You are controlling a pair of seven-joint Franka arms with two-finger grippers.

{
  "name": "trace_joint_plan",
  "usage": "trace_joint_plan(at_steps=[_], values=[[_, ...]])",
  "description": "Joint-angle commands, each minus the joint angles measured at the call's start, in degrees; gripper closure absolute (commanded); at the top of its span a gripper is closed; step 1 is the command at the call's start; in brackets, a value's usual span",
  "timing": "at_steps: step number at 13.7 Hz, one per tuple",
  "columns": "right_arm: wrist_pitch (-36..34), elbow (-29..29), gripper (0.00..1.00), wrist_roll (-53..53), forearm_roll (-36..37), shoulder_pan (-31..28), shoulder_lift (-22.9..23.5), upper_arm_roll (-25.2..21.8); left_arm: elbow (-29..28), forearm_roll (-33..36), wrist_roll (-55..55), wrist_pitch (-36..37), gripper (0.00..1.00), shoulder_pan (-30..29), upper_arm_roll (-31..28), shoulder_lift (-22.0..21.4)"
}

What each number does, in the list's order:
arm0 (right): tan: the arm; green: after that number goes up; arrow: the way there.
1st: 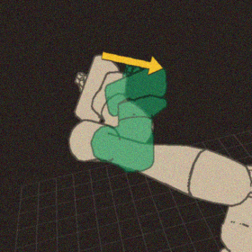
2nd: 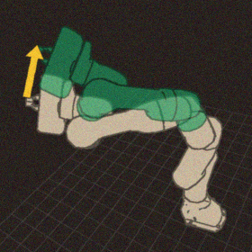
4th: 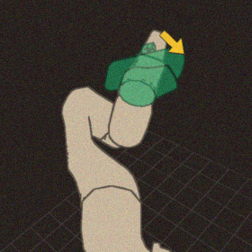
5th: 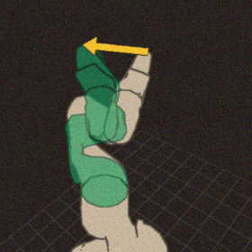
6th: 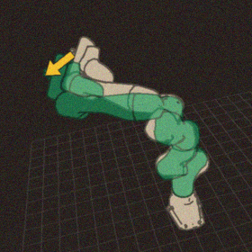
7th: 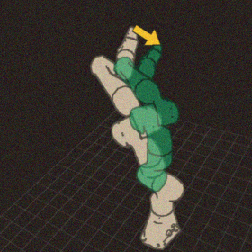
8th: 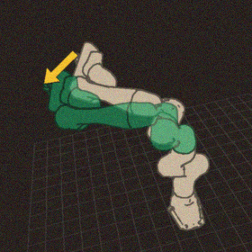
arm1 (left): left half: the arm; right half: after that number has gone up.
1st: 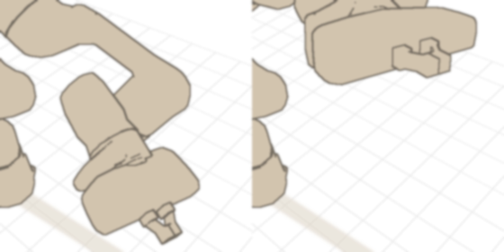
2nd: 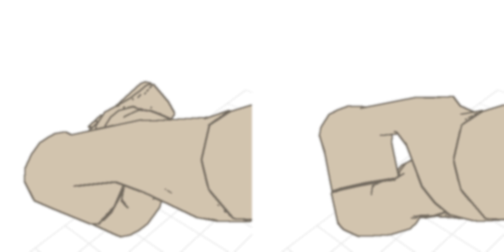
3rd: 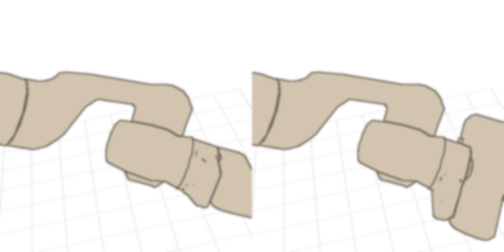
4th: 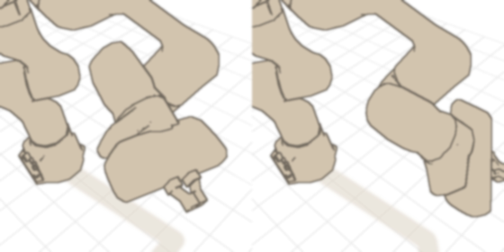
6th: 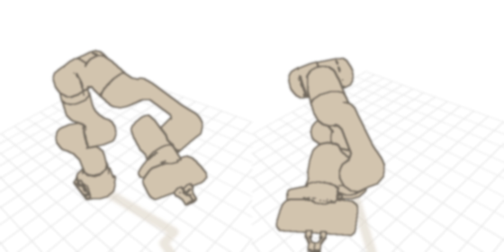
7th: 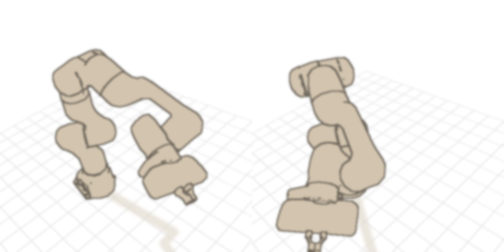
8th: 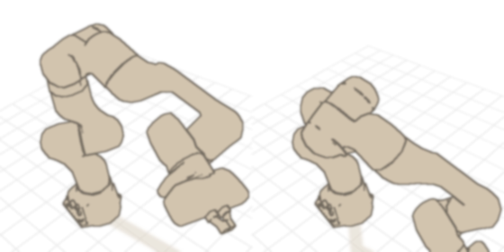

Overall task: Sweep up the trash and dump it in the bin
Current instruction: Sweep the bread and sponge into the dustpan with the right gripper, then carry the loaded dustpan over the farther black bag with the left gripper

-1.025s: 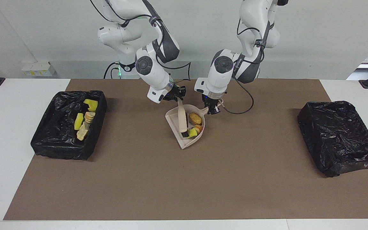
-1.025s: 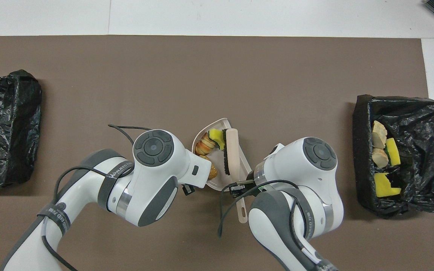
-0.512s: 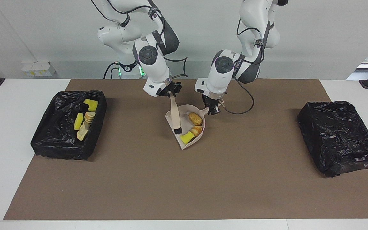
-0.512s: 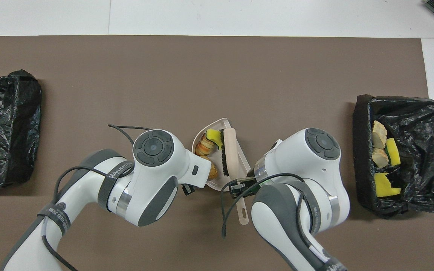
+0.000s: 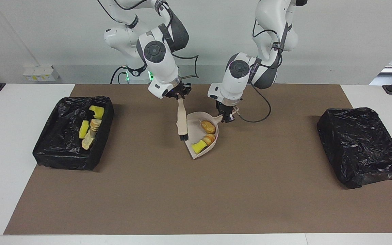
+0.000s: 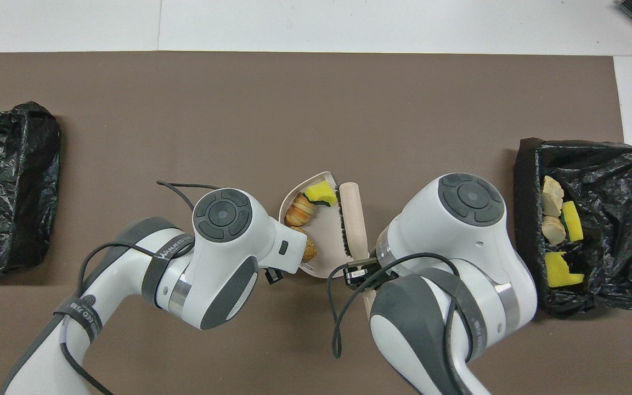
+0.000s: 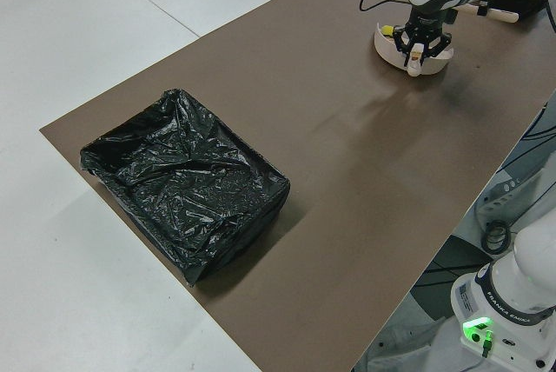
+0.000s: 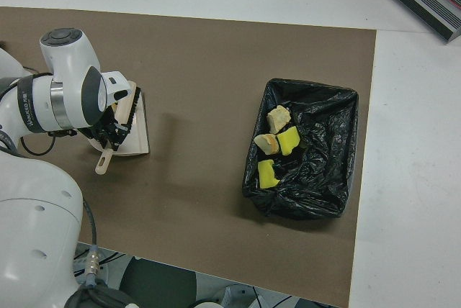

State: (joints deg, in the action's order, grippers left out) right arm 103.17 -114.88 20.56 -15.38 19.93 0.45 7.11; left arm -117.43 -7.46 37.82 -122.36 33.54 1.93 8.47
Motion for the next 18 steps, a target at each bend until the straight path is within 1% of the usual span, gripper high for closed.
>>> trace_joint_plan(at_steps=[1, 4, 6, 9, 11, 12, 13, 14, 15, 18], values=[[-0.5, -0.5, 1.0, 2.6, 2.0, -0.2, -1.2, 0.4, -0.8, -0.3, 3.0, -1.3, 1.0, -1.8, -0.2, -1.0], [-0.5, -0.8, 1.0, 2.6, 2.0, -0.2, -1.3, 0.5, -0.2, -0.5, 4.9, -0.8, 1.0, -2.8, -0.3, -1.5], [-0.3, -0.8, 1.0, 2.6, 2.0, -0.1, -1.3, 0.6, 1.4, -0.5, 10.9, 1.3, 1.0, -6.7, -0.3, -2.1], [2.7, -3.0, 1.0, 2.6, 2.0, 0.2, -2.5, 0.7, 5.5, -0.5, 21.8, 8.3, 1.0, -13.3, -0.4, -2.3], [3.4, -4.1, 1.0, 2.6, 2.0, 0.4, -3.1, 0.7, 8.3, 0.1, 29.2, 12.6, 1.0, -18.4, -0.4, -2.7], [3.4, -4.1, 1.0, 2.9, 1.9, 1.5, -3.1, 0.7, 9.8, 0.2, 33.2, 14.4, 1.0, -21.0, -0.4, -2.7], [4.0, -4.2, 1.0, 5.6, 2.0, 3.3, -2.7, 0.8, 11.2, 0.3, 37.3, 16.2, 1.0, -24.2, -0.5, -2.6], [6.8, -4.6, 1.0, 9.5, 2.0, 6.8, -2.0, 0.7, 12.2, 1.0, 42.0, 17.0, 1.0, -27.1, -0.5, -2.6], [8.8, -5.1, 1.0, 11.8, 2.0, 9.1, -0.9, 0.7, 13.4, 2.8, 45.9, 17.4, 1.0, -29.4, -0.5, -2.5], [9.5, -5.2, 1.0, 17.2, 2.0, 14.9, 1.4, 0.7, 17.1, 6.5, 56.8, 18.8, 1.0, -37.4, -0.5, -1.8]])
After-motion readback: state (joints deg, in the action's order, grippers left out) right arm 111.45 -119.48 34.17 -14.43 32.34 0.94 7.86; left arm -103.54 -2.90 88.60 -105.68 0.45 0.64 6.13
